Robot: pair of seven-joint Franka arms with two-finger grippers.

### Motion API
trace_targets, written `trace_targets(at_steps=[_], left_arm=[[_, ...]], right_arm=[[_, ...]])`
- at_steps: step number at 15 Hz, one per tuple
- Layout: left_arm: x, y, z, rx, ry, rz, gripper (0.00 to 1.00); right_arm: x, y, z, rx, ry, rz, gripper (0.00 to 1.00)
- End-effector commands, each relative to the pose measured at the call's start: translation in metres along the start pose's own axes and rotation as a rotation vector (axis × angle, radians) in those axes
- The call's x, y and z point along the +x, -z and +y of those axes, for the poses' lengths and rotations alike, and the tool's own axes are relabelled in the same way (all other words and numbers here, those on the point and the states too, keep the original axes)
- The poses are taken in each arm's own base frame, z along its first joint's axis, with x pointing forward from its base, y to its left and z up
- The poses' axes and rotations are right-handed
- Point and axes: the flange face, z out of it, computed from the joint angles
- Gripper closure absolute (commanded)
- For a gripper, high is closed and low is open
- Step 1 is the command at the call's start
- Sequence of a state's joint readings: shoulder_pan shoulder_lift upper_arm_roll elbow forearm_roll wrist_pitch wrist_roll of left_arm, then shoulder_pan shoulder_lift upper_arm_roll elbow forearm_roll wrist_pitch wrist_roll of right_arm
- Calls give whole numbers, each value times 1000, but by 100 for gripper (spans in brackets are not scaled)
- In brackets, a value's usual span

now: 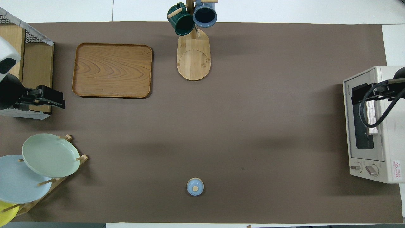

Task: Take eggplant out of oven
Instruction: 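Move the right gripper toward the open toaster oven door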

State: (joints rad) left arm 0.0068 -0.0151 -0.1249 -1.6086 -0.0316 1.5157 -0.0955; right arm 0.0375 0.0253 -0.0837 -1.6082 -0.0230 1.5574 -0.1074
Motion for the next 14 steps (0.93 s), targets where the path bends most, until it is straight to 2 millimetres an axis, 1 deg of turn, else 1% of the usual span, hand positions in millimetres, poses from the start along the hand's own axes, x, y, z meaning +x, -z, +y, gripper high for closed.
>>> trace_targets(at_steps=[1,5,6,7,8,9,10,11,13,14], left_arm=[[-5,5,-3,16,-4,3,0],[-5,5,-3,16,-3,3,0],[-5,5,-3,16,-4,3,0],[-5,5,-3,16,-4,3,0],[-5,5,-3,18,-4,3,0],[-5,5,-3,16,-4,3,0],[-5,5,-3,16,-4,3,0],[-5,5,-3,16,-4,3,0],[-5,5,-3,16,-4,3,0],[-5,5,-3,16,-4,3,0]], right_arm=[[0,1,-2,16,-3,7,0],[-1,2,-1,16,-10,12,0],[-3,0,4,18,-7,9,0],[-3,0,5,17,8,12,0],[-1,-2,2,16,29,21,16],[-2,-4,0,11,42,22,70],[-4,-9,0,12,44,16,96],[-6,-12,-1,12,51,24,100],[-10,-22,-3,13,46,35,100],[-10,-27,4,6,39,45,100]])
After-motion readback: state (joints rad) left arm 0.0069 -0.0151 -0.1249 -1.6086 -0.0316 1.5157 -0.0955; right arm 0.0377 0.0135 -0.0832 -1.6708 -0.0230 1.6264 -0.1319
